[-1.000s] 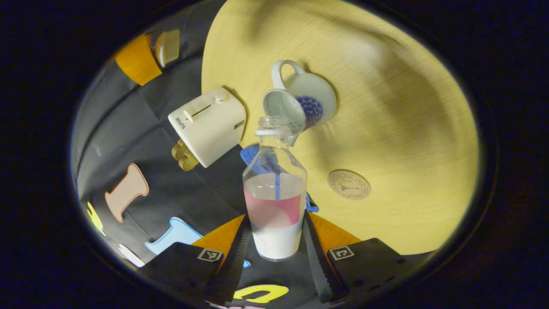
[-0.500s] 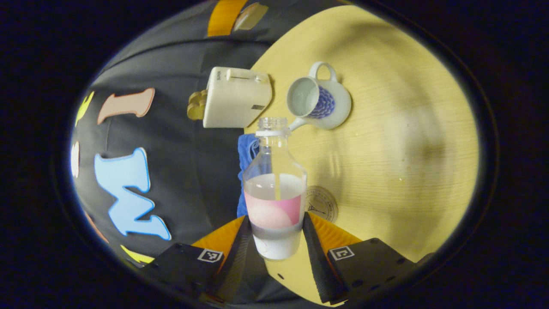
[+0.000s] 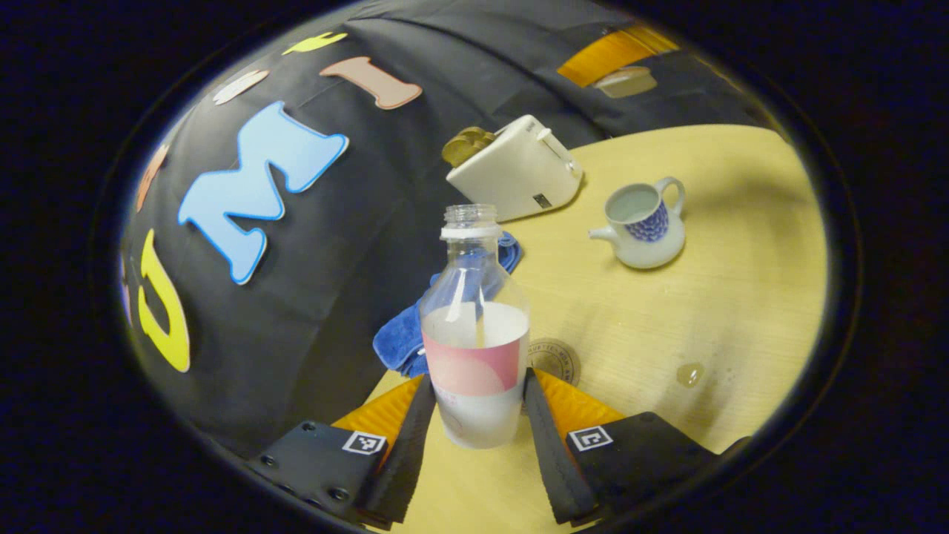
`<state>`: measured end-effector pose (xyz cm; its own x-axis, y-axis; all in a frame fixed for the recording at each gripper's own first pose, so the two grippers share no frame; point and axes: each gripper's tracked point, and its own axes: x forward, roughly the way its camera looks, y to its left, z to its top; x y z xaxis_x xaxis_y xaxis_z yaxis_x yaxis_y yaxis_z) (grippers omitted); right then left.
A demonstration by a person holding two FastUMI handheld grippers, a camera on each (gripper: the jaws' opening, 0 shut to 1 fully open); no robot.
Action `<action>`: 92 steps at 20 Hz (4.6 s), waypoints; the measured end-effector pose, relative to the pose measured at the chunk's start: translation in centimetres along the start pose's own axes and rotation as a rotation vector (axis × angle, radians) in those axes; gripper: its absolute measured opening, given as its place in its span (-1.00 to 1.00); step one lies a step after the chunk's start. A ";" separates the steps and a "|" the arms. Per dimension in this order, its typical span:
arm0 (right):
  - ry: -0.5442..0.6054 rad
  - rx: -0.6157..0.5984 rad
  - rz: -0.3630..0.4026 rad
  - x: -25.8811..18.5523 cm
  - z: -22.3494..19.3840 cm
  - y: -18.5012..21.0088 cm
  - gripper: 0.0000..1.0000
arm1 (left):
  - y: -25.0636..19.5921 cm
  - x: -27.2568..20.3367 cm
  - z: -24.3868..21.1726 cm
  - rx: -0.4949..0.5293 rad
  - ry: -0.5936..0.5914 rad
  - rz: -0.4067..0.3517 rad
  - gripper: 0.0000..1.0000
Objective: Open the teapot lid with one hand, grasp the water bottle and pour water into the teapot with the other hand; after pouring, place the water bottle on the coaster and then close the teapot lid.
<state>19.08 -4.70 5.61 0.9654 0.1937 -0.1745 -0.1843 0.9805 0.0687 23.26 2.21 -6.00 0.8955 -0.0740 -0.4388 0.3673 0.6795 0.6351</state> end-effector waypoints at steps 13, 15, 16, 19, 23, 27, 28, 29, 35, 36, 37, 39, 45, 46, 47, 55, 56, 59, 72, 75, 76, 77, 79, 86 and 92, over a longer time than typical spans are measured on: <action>-0.031 0.068 0.021 2.8 -0.5 3.2 -0.82 | 0.5 0.1 0.3 -0.586 -0.201 0.038 0.55; -0.039 0.071 0.033 3.0 -0.5 3.7 -0.82 | 0.8 0.5 0.7 -0.623 -0.229 0.059 0.54; -0.043 0.067 0.032 3.0 -0.6 3.8 -0.82 | 1.0 0.7 0.9 -0.641 -0.241 0.070 0.53; -0.057 0.044 0.028 2.9 -0.7 4.0 -0.83 | 0.8 1.2 1.2 -0.686 -0.265 0.076 0.53; -0.066 0.040 0.034 2.8 -0.7 4.0 -0.82 | 0.8 2.4 0.6 -0.690 -0.260 0.104 0.53; -0.067 0.058 0.032 2.6 -0.7 3.3 -0.82 | 0.4 3.4 0.8 -0.699 -0.265 0.101 0.55; -0.066 0.063 0.030 2.6 -0.8 3.1 -0.83 | 0.2 3.5 0.9 -0.696 -0.263 0.097 0.55; -0.063 0.069 0.029 2.6 -0.8 2.9 -0.82 | 0.2 3.3 0.8 -0.688 -0.253 0.099 0.56; -0.053 0.091 0.033 2.6 -1.2 2.5 -0.82 | -0.1 3.2 1.6 -0.692 -0.265 0.086 0.63; -0.052 0.086 0.030 2.6 -1.4 2.6 -0.82 | 0.0 3.1 1.8 -0.699 -0.274 0.080 0.70; -0.051 0.081 0.031 2.6 -1.4 2.7 -0.83 | 0.1 2.9 2.0 -0.705 -0.279 0.083 0.80; -0.048 0.079 0.034 2.6 -1.5 2.9 -0.83 | 0.3 2.6 2.0 -0.710 -0.279 0.082 1.00; -0.038 0.067 0.038 2.8 -1.9 3.7 -0.83 | 0.6 2.1 1.4 -0.729 -0.270 0.088 1.00; -0.035 0.066 0.040 2.8 -2.0 3.8 -0.83 | 0.4 2.2 1.1 -0.732 -0.267 0.086 1.00; -0.034 0.065 0.040 2.8 -2.0 3.9 -0.84 | 0.4 2.3 0.9 -0.734 -0.262 0.084 1.00; -0.037 0.100 0.044 3.4 -1.9 3.9 -0.82 | 0.4 0.5 -0.3 -0.790 -0.239 0.086 1.00; -0.036 0.112 0.043 3.7 -2.1 3.7 -0.82 | 0.5 -0.1 -0.2 -0.804 -0.246 0.088 1.00; -0.017 0.158 0.050 4.7 -3.2 3.5 -0.82 | 0.7 -2.6 -0.1 -0.793 -0.270 0.127 1.00; 0.052 0.177 0.016 7.0 -9.0 4.1 -0.83 | -1.9 -8.6 0.6 -0.831 -0.363 0.150 1.00; 0.036 0.137 -0.015 7.3 -9.0 3.7 -0.83 | -2.1 -8.7 0.3 -0.820 -0.355 0.148 1.00; 0.035 0.136 -0.021 7.5 -9.0 3.5 -0.83 | -2.2 -8.6 0.5 -0.823 -0.358 0.143 1.00; 0.033 0.148 -0.019 7.5 -8.9 3.4 -0.83 | -2.2 -8.6 0.6 -0.825 -0.358 0.138 1.00; 0.038 0.175 -0.019 7.6 -9.0 3.3 -0.82 | -2.6 -8.3 0.4 -0.824 -0.349 0.133 1.00; 0.048 0.189 -0.017 8.0 -9.5 3.2 -0.83 | -3.1 -8.3 0.7 -0.817 -0.347 0.112 1.00; 0.060 0.209 0.004 8.1 -9.9 3.5 -0.72 | -3.1 -8.2 0.5 -0.816 -0.343 0.113 1.00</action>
<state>24.43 0.62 -5.26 0.9509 0.2052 -0.2317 -0.1396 0.9525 0.2706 14.90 0.29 -4.07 0.9895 -0.1004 -0.1036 0.0963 0.9944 -0.0447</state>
